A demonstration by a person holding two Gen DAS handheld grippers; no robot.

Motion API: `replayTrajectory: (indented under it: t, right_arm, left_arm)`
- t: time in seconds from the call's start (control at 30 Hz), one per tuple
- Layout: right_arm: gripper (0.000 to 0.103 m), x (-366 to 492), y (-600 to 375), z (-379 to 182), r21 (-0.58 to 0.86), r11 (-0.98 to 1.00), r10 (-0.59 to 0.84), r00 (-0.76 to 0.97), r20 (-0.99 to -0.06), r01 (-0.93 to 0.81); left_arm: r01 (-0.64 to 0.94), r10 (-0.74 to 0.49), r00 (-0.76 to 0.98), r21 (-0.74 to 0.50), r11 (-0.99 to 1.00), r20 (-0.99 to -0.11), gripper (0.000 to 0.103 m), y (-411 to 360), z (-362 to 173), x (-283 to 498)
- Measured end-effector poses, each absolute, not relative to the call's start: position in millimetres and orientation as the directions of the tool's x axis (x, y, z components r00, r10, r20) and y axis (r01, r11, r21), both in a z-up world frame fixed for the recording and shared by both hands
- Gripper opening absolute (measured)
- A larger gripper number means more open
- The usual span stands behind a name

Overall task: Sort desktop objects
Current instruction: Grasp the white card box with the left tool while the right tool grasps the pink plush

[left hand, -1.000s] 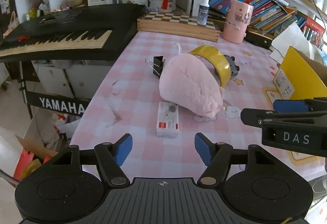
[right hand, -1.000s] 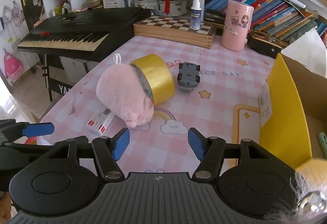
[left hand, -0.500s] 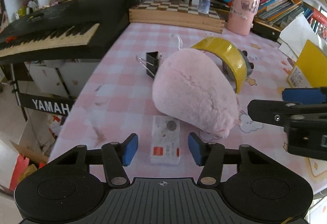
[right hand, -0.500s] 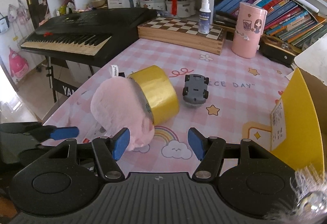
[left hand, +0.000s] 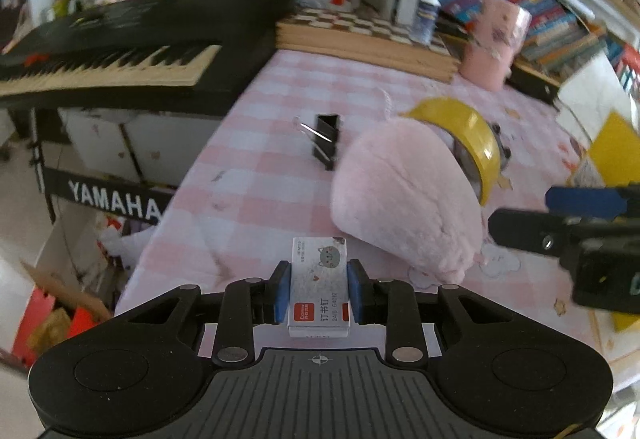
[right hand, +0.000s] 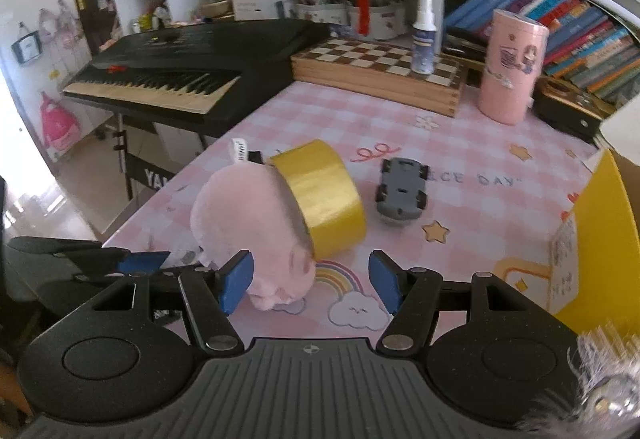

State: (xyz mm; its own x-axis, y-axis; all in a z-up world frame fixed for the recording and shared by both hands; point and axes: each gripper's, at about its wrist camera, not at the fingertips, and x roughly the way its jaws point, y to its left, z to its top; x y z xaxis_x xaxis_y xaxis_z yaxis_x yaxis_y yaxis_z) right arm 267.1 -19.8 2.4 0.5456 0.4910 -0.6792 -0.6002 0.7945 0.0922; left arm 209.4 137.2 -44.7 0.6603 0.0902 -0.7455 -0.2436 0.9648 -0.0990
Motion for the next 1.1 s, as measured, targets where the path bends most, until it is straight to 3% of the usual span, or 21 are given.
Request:
replayTrajectory:
  t: [0.33,0.63,0.7,0.73,0.83,0.93,1.1]
  right_arm:
    - [0.063,271.8,19.7,2.4,0.064,0.672,0.569,0.459,-0.683,-0.738]
    - [0.072,282.9,58.9,-21.7,-0.095,0.617,0.513,0.492,-0.703,-0.781]
    - [0.070,286.0,64.4,-31.4,-0.122,0.613,0.494,0.499,-0.712,-0.781]
    - [0.063,285.9,65.2,-34.9,-0.134,0.614,0.484,0.505,-0.714,-0.778]
    - [0.056,283.4,58.8,-32.6,-0.114,0.611,0.501,0.494,-0.710,-0.783]
    - [0.055,276.5,43.2,-17.0,-0.022,0.615,0.562,0.458,-0.689,-0.788]
    - [0.055,256.0,25.1,4.6,0.012,0.642,0.583,0.478,-0.657,-0.767]
  left_arm:
    - [-0.368,0.166,0.689,-0.144,0.919,-0.705,0.028,157.9,-16.4,182.6]
    - [-0.413,0.208,0.675,-0.128,0.902,-0.708,0.028,167.9,-11.1,172.9]
    - [-0.410,0.208,0.678,-0.128,0.903,-0.705,0.028,168.1,-9.9,171.3]
    - [-0.408,0.207,0.681,-0.130,0.904,-0.702,0.028,168.2,-9.0,170.8]
    - [-0.400,0.196,0.697,-0.146,0.905,-0.690,0.028,167.9,-4.0,167.9]
    - [-0.370,0.177,0.723,-0.158,0.915,-0.667,0.028,164.3,4.2,164.4]
    - [-0.307,0.133,0.761,-0.172,0.936,-0.635,0.028,152.1,12.4,157.1]
